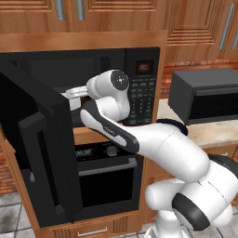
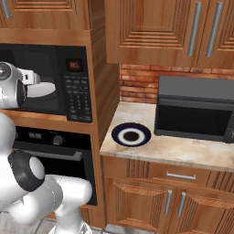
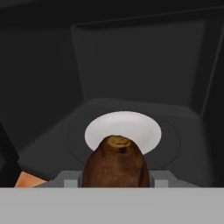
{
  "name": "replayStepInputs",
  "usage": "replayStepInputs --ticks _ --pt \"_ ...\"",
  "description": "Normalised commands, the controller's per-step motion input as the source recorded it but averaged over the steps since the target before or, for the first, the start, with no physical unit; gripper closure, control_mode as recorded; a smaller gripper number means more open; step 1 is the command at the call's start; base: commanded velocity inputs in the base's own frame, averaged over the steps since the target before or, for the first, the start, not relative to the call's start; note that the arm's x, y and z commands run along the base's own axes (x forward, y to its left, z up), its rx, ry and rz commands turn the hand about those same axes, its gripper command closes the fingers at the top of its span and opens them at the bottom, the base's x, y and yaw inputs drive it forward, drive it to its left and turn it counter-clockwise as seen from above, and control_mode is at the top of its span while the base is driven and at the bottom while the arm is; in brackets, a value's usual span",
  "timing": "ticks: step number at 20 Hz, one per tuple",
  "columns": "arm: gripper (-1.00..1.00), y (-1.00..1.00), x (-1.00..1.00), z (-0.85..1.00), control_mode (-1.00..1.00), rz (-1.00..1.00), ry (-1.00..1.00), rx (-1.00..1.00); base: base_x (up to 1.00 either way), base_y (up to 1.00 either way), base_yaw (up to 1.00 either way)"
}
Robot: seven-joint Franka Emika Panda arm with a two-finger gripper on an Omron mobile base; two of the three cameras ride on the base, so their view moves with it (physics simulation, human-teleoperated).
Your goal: Pick the sweet potato from the counter and place it in the microwave. Then turn on the microwave.
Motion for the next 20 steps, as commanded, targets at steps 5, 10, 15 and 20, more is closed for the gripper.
replayStepInputs --ticks 5,10,15,20 --pt "1.00 0.10 0.14 -0.05 -1.00 0.00 0.00 0.00 0.00 0.00 0.00" --pt "1.00 0.05 0.12 -0.01 -1.00 0.00 0.00 0.00 0.00 0.00 0.00" --pt "1.00 0.02 0.14 -0.01 -1.00 0.00 0.00 0.00 0.00 0.00 0.00" --pt "1.00 0.02 0.15 -0.04 -1.00 0.00 0.00 0.00 0.00 0.00 0.00"
